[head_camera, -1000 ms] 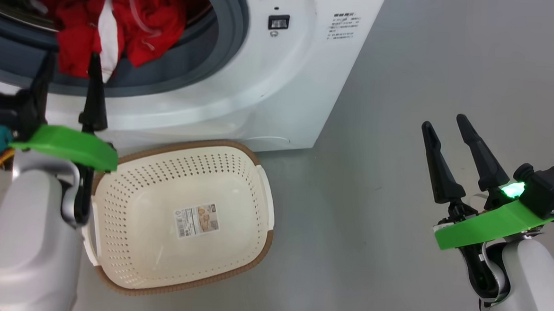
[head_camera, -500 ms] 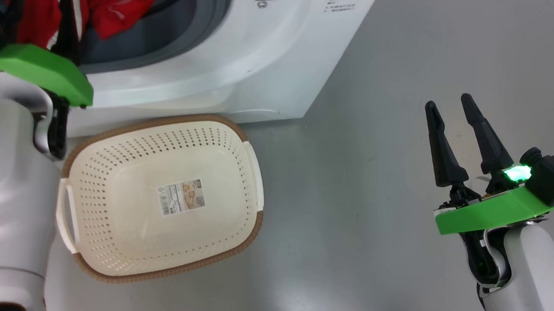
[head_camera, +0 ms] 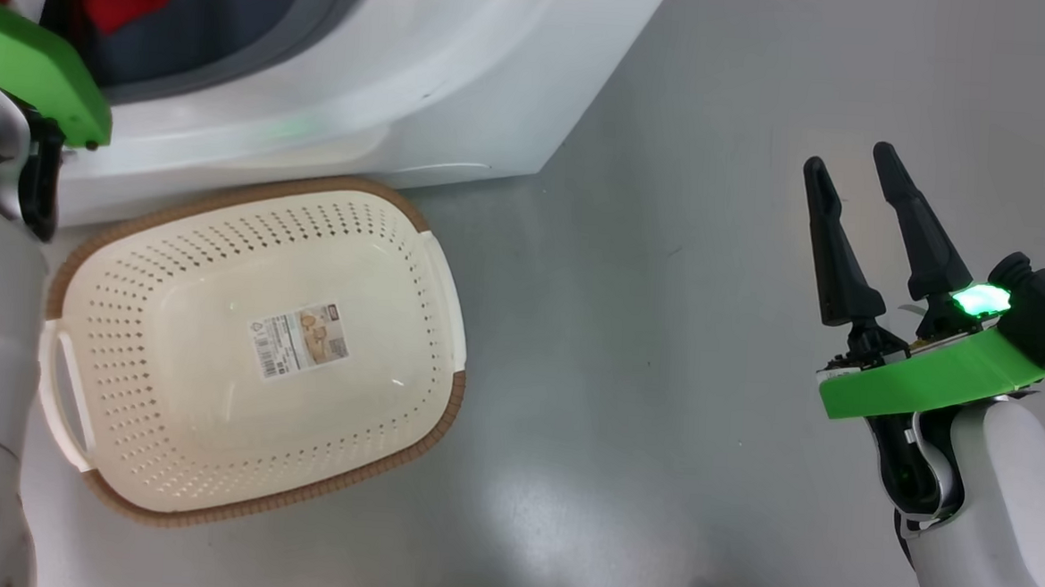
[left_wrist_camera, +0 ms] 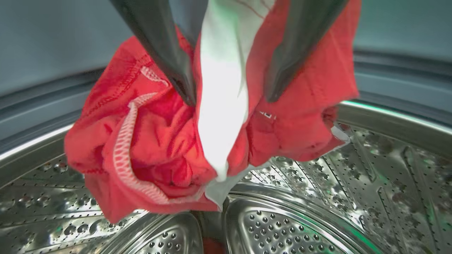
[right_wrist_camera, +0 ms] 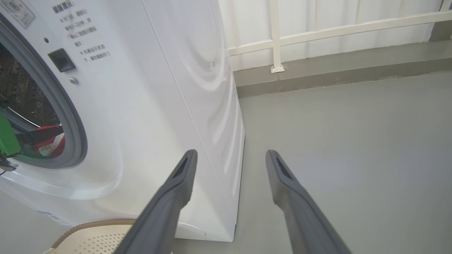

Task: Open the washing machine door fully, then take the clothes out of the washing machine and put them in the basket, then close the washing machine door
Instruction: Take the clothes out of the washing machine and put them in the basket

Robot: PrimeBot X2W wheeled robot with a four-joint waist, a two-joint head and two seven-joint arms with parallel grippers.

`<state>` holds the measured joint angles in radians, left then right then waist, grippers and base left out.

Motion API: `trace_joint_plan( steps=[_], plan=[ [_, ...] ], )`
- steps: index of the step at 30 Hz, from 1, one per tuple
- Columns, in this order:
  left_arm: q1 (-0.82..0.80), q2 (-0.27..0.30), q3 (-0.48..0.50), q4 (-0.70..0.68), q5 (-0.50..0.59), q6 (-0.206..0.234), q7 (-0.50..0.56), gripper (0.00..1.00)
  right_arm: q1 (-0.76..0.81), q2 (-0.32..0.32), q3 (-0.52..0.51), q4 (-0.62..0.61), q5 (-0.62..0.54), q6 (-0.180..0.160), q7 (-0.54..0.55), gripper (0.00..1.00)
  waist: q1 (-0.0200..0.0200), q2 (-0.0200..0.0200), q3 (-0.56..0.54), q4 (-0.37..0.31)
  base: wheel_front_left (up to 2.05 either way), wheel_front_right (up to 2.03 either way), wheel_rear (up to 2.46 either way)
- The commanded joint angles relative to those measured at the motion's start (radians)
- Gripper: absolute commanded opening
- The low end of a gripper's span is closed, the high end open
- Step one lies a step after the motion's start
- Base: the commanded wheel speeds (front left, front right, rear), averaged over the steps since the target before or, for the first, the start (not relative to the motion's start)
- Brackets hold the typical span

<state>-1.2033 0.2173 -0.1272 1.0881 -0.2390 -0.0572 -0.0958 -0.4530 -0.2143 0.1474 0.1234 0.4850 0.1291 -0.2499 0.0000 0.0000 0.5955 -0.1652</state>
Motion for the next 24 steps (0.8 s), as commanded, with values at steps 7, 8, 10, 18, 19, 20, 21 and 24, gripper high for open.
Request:
trace_joint_plan(
  steps=[7, 8, 10, 18, 19, 20, 21, 24],
  plan=[
    [-0.057, 0.061, -0.003, 0.056, 0.013, 0.030, -0.001, 1.00, 0.007, 0.010, 0.014, -0.026, -0.010, 0.002, -0.012, 1.00, 0.0000, 0.0000, 0.018, -0.015, 0.00, 0.00, 0.00],
    [-0.060, 0.062, -0.005, 0.063, 0.013, 0.033, -0.006, 0.66, 0.007, 0.011, 0.014, -0.025, -0.009, 0.002, -0.012, 1.00, 0.0000, 0.0000, 0.018, -0.016, 0.00, 0.00, 0.00],
    [-0.064, 0.064, -0.008, 0.077, 0.012, 0.031, -0.014, 0.00, 0.007, 0.012, 0.014, -0.024, -0.009, 0.002, -0.012, 1.00, 0.0000, 0.0000, 0.016, -0.017, 0.00, 0.00, 0.00],
    [-0.072, 0.062, -0.023, 0.109, 0.010, 0.019, -0.057, 0.00, 0.007, 0.018, 0.011, -0.019, -0.010, 0.002, -0.012, 1.00, 0.0000, 0.0000, -0.001, -0.015, 0.00, 0.00, 0.00],
    [-0.071, 0.060, -0.026, 0.114, 0.010, 0.018, -0.062, 0.00, 0.008, 0.019, 0.012, -0.018, -0.010, 0.002, -0.012, 1.00, 0.0000, 0.0000, -0.005, -0.014, 0.00, 0.00, 0.00],
    [-0.070, 0.058, -0.027, 0.119, 0.009, 0.017, -0.064, 0.00, 0.008, 0.020, 0.013, -0.017, -0.010, 0.002, -0.012, 1.00, 0.0000, 0.0000, -0.010, -0.012, 0.00, 0.00, 0.00],
    [-0.070, 0.057, -0.029, 0.123, 0.008, 0.016, -0.068, 0.00, 0.009, 0.022, 0.014, -0.015, -0.009, 0.002, -0.012, 1.00, 0.0000, 0.0000, -0.015, -0.011, 0.00, 0.00, 0.00],
    [-0.070, 0.057, -0.039, 0.133, 0.011, 0.013, -0.081, 0.00, 0.009, 0.025, 0.019, -0.011, -0.007, 0.002, -0.012, 1.00, 0.0000, 0.0000, -0.029, -0.009, 0.00, 0.00, 0.00]
  ],
)
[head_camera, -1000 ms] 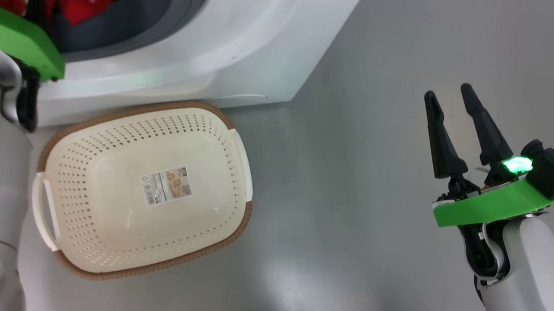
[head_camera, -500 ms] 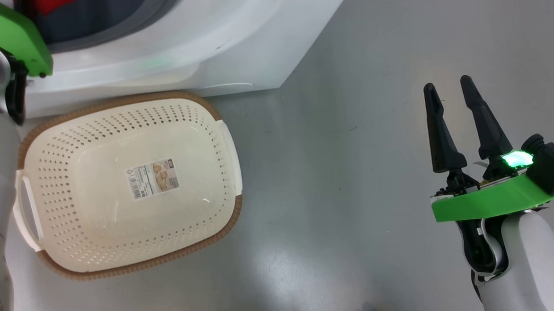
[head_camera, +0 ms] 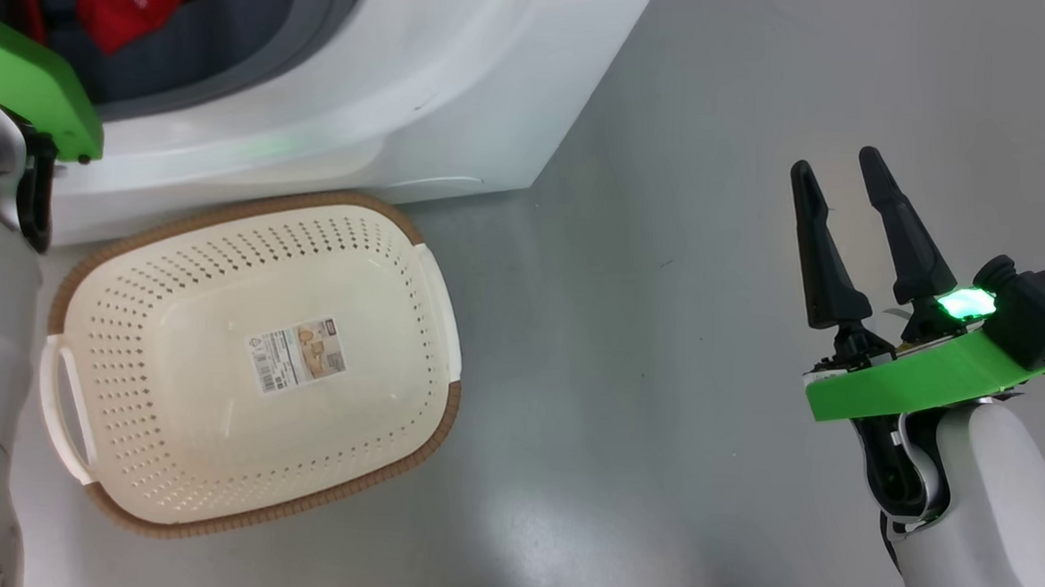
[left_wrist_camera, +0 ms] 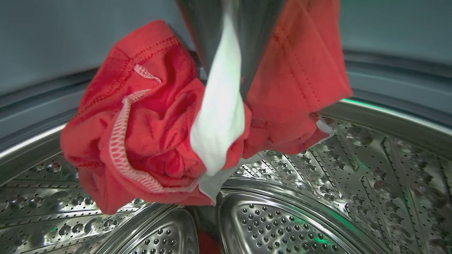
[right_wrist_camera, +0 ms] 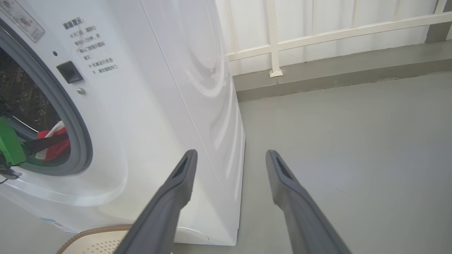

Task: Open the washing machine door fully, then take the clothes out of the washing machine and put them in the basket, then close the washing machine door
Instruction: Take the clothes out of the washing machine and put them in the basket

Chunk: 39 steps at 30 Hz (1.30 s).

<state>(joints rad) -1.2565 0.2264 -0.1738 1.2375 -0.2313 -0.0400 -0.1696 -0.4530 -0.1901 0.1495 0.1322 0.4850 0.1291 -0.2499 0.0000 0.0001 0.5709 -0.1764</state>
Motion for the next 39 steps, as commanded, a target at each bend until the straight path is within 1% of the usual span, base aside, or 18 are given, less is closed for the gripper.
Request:
trace_joint_plan(
  steps=[1, 9, 18, 22, 27, 31, 32, 39],
  plan=[
    [-0.017, 0.046, 0.004, -0.014, 0.004, -0.006, -0.010, 0.00, 0.009, 0.002, 0.018, -0.019, -0.007, 0.002, -0.012, 1.00, 0.0000, -0.0001, -0.009, 0.003, 0.00, 0.00, 0.00],
    [0.011, 0.033, -0.022, -0.007, 0.008, -0.021, -0.054, 0.00, 0.018, 0.012, 0.022, -0.004, -0.001, 0.002, -0.012, 1.00, 0.0000, -0.0001, -0.061, 0.013, 0.00, 0.00, 0.00],
    [0.091, 0.013, -0.035, -0.062, -0.009, -0.051, -0.088, 0.00, 0.051, 0.008, 0.026, 0.018, 0.004, 0.002, -0.012, 1.00, 0.0000, -0.0001, -0.158, 0.046, 0.00, 0.00, 0.00],
    [0.132, 0.001, -0.038, -0.115, -0.019, -0.062, -0.091, 0.00, 0.066, -0.003, 0.027, 0.024, 0.006, 0.002, -0.012, 1.00, 0.0000, -0.0001, -0.194, 0.071, 0.00, 0.00, 0.00],
    [0.208, -0.015, -0.046, -0.223, -0.021, -0.070, -0.092, 0.00, 0.084, -0.015, 0.035, 0.037, 0.008, 0.002, -0.012, 1.00, 0.0000, -0.0001, -0.249, 0.103, 0.00, 0.00, 0.00],
    [0.278, -0.018, -0.052, -0.318, -0.021, -0.074, -0.092, 0.00, 0.102, -0.022, 0.036, 0.046, 0.010, 0.002, -0.012, 1.00, 0.0000, -0.0001, -0.293, 0.124, 0.00, 0.00, 0.00],
    [0.278, -0.018, -0.052, -0.318, -0.021, -0.074, -0.092, 0.00, 0.102, -0.022, 0.036, 0.046, 0.010, 0.002, -0.012, 1.00, 0.0000, -0.0001, -0.293, 0.124, 0.00, 0.00, 0.00],
    [0.405, -0.024, -0.074, -0.487, -0.022, -0.078, -0.092, 0.00, 0.147, -0.029, 0.040, 0.062, 0.017, 0.002, -0.012, 1.00, 0.0000, -0.0001, -0.363, 0.159, 0.00, 0.00, 0.00]
  ],
)
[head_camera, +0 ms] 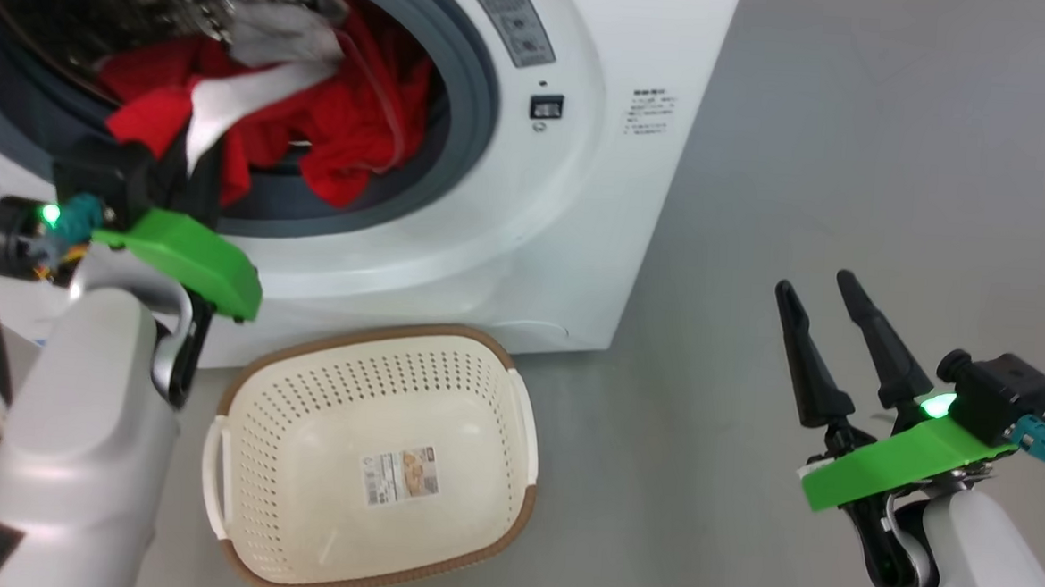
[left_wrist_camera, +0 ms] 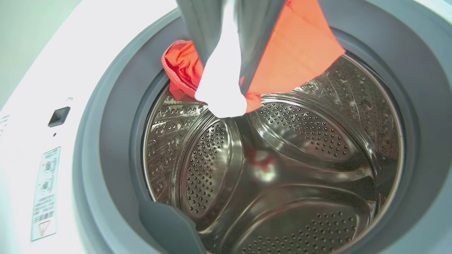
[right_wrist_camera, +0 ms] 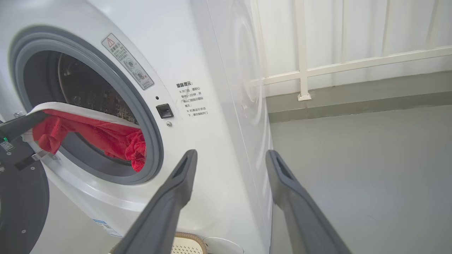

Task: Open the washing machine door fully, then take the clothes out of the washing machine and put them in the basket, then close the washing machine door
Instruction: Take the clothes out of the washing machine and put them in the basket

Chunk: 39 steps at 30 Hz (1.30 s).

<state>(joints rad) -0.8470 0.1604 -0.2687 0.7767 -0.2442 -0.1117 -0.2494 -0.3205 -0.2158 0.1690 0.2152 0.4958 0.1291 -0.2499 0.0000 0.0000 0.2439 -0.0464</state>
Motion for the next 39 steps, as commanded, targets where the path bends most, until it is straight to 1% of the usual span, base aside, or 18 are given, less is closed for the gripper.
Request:
trace_joint_plan(
  steps=[1, 5, 10, 16, 21, 24, 29, 34, 36, 37, 39],
  plan=[
    [0.013, 0.042, 0.018, -0.050, -0.011, -0.006, -0.012, 0.00, 0.019, -0.005, 0.022, -0.019, 0.008, 0.002, -0.012, 1.00, 0.0000, 0.0000, -0.044, 0.033, 0.00, 0.00, 0.00],
    [0.085, 0.045, 0.010, -0.162, -0.017, 0.001, 0.003, 0.00, 0.035, -0.011, 0.025, -0.012, 0.013, 0.002, -0.012, 1.00, 0.0000, 0.0000, -0.072, 0.046, 0.00, 0.00, 0.00],
    [0.184, 0.056, 0.004, -0.324, -0.029, 0.021, 0.062, 0.00, 0.051, -0.015, 0.028, -0.007, 0.016, 0.002, -0.012, 1.00, 0.0000, 0.0000, -0.098, 0.056, 0.00, 0.00, 0.00],
    [0.297, 0.070, 0.003, -0.538, -0.045, 0.054, 0.136, 0.00, 0.052, -0.018, 0.032, -0.011, 0.019, 0.002, -0.012, 1.00, 0.0000, 0.0000, -0.098, 0.057, 0.00, 0.00, 0.00],
    [0.387, 0.067, 0.001, -0.636, -0.066, 0.078, 0.172, 0.00, 0.045, -0.021, 0.031, -0.016, 0.022, 0.002, -0.012, 1.00, 0.0000, 0.0000, -0.081, 0.052, 0.00, 0.00, 0.00],
    [0.433, 0.054, -0.001, -0.648, -0.082, 0.088, 0.172, 0.00, 0.040, -0.022, 0.032, -0.017, 0.022, 0.002, -0.012, 1.00, 0.0000, 0.0000, -0.071, 0.043, 0.00, 0.00, 0.00],
    [0.479, 0.028, -0.011, -0.611, -0.106, 0.091, 0.148, 0.00, 0.035, -0.025, 0.034, -0.015, 0.024, 0.002, -0.012, 1.00, 0.0000, 0.0000, -0.058, 0.025, 0.00, 0.00, 0.00],
    [0.487, -0.003, -0.033, -0.519, -0.122, 0.079, 0.127, 0.00, 0.027, -0.028, 0.042, -0.013, 0.029, 0.002, -0.012, 1.00, 0.0000, 0.0000, -0.042, 0.008, 0.00, 0.00, 0.00],
    [0.478, -0.015, -0.032, -0.467, -0.133, 0.075, 0.116, 0.00, 0.022, -0.030, 0.044, -0.014, 0.030, 0.002, -0.012, 1.00, 0.0000, 0.0000, -0.032, 0.001, 0.00, 0.00, 0.00],
    [0.478, -0.015, -0.032, -0.467, -0.133, 0.075, 0.116, 0.00, 0.022, -0.030, 0.044, -0.014, 0.030, 0.002, -0.012, 1.00, 0.0000, 0.0000, -0.032, 0.001, 0.00, 0.00, 0.00],
    [0.464, -0.024, -0.024, -0.408, -0.147, 0.072, 0.097, 0.00, 0.016, -0.031, 0.047, -0.015, 0.030, 0.002, -0.012, 1.00, 0.0000, 0.0000, -0.020, -0.007, 0.00, 0.00, 0.00]
  ],
)
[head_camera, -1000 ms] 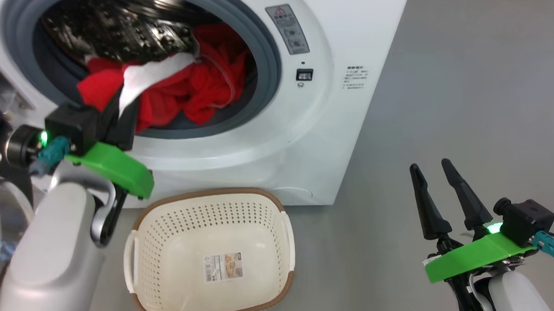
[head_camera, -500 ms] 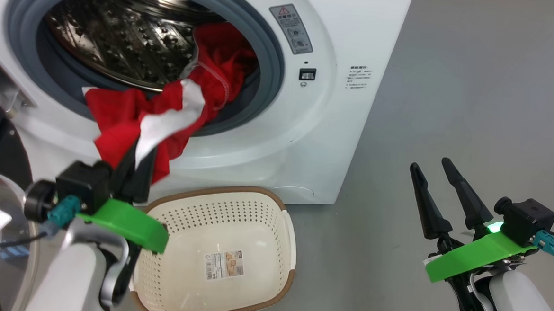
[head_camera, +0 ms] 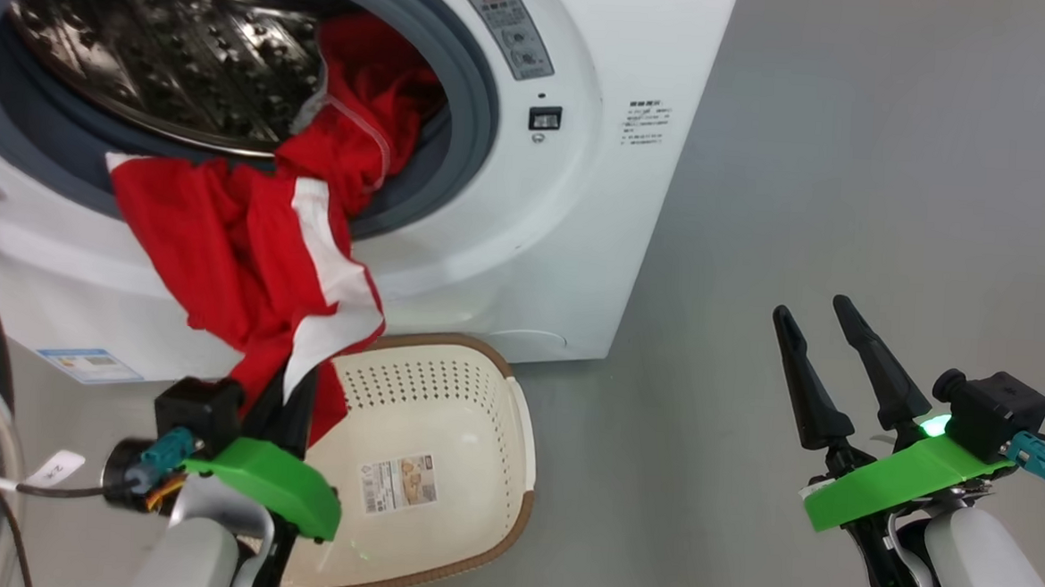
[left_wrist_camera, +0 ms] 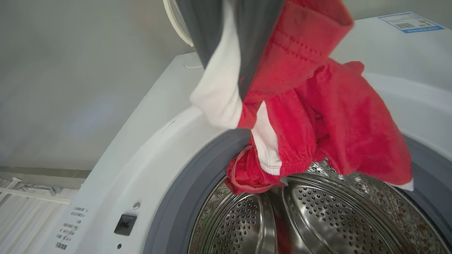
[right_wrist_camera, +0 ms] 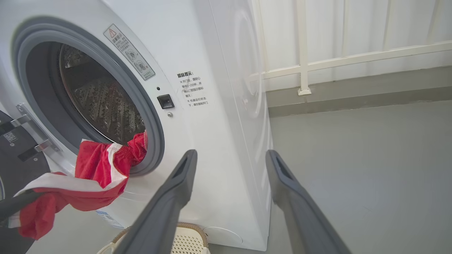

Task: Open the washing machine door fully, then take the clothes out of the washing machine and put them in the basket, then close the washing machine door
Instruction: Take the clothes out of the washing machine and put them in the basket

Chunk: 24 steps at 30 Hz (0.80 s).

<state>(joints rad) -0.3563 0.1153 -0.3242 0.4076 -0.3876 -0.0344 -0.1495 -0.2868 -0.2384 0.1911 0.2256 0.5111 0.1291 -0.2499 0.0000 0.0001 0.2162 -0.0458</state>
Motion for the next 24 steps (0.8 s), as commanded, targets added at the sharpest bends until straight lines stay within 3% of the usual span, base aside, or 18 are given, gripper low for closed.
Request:
trace_joint_plan(
  steps=[1, 15, 24],
  plan=[
    [-0.035, 0.016, 0.037, -0.008, -0.011, -0.007, -0.014, 0.00, -0.021, -0.010, 0.027, -0.027, 0.015, 0.002, -0.012, 1.00, 0.0000, -0.0001, 0.015, -0.012, 0.00, 0.00, 0.00],
    [-0.203, -0.032, 0.065, 0.431, -0.055, -0.055, -0.108, 0.00, -0.062, -0.027, 0.041, -0.035, 0.011, 0.002, -0.012, 1.00, 0.0000, -0.0001, 0.096, -0.072, 0.00, 0.00, 0.00],
    [-0.283, -0.046, 0.092, 0.615, -0.064, -0.078, -0.112, 0.00, -0.082, -0.028, 0.046, -0.041, 0.010, 0.002, -0.012, 1.00, 0.0000, -0.0001, 0.137, -0.102, 0.00, 0.00, 0.00]
  ],
)
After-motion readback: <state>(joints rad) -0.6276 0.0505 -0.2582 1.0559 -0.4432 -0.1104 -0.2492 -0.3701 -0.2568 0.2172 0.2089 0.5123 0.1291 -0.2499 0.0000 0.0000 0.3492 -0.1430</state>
